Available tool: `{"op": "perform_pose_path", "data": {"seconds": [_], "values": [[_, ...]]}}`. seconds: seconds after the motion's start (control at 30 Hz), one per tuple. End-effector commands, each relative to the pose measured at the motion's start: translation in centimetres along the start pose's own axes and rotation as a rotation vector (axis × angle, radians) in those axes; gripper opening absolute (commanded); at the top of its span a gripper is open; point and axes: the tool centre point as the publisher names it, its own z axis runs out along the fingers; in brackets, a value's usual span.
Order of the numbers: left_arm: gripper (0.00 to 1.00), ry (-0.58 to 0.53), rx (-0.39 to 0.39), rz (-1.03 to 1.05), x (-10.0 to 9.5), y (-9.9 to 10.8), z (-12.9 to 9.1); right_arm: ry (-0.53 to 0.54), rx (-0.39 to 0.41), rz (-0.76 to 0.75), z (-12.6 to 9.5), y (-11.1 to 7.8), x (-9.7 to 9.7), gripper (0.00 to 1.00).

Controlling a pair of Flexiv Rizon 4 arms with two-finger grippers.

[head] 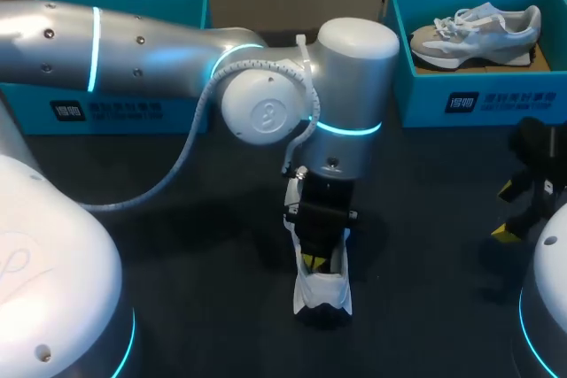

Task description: Take the shoe out of the shoebox, open the shoe tongue, remove and reinsert the insole, then place the shoe into the shoebox

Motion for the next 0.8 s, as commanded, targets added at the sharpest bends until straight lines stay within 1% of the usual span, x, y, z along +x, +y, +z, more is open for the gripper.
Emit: {"op": "perform_pose_path", "data": {"seconds": [0.03,0.17,0.27,0.37,0.5,0.6,0.7,0.8], "values": [[0.00,-0.021,-0.013,-0.006,-0.4,0.1,1.1,-0.002,0.002,0.001,0.0,0.0,0.1,1.00],[0.00,-0.059,-0.033,-0.015,-0.5,0.2,1.6,-0.002,0.002,0.001,0.0,0.0,0.1,1.00],[0.00,-0.079,-0.060,-0.025,-0.6,0.3,1.2,-0.002,0.002,0.001,0.0,0.0,0.1,1.00],[0.00,-0.095,-0.074,-0.031,-0.4,0.3,-0.1,-0.002,0.002,0.001,0.0,0.0,0.1,1.00],[0.00,-0.104,-0.054,-0.027,-0.1,0.3,-2.3,-0.002,0.002,0.001,0.0,0.0,0.1,1.00],[0.00,-0.097,-0.051,-0.025,0.1,0.1,-3.5,-0.002,0.002,0.001,0.0,0.0,0.1,1.00],[0.00,-0.070,-0.045,-0.007,0.2,0.0,-4.0,-0.002,0.002,0.001,0.0,0.0,0.1,1.00],[0.00,-0.047,-0.050,0.004,0.2,-0.1,-3.6,-0.002,0.002,0.001,0.0,0.0,0.1,1.00]]}}
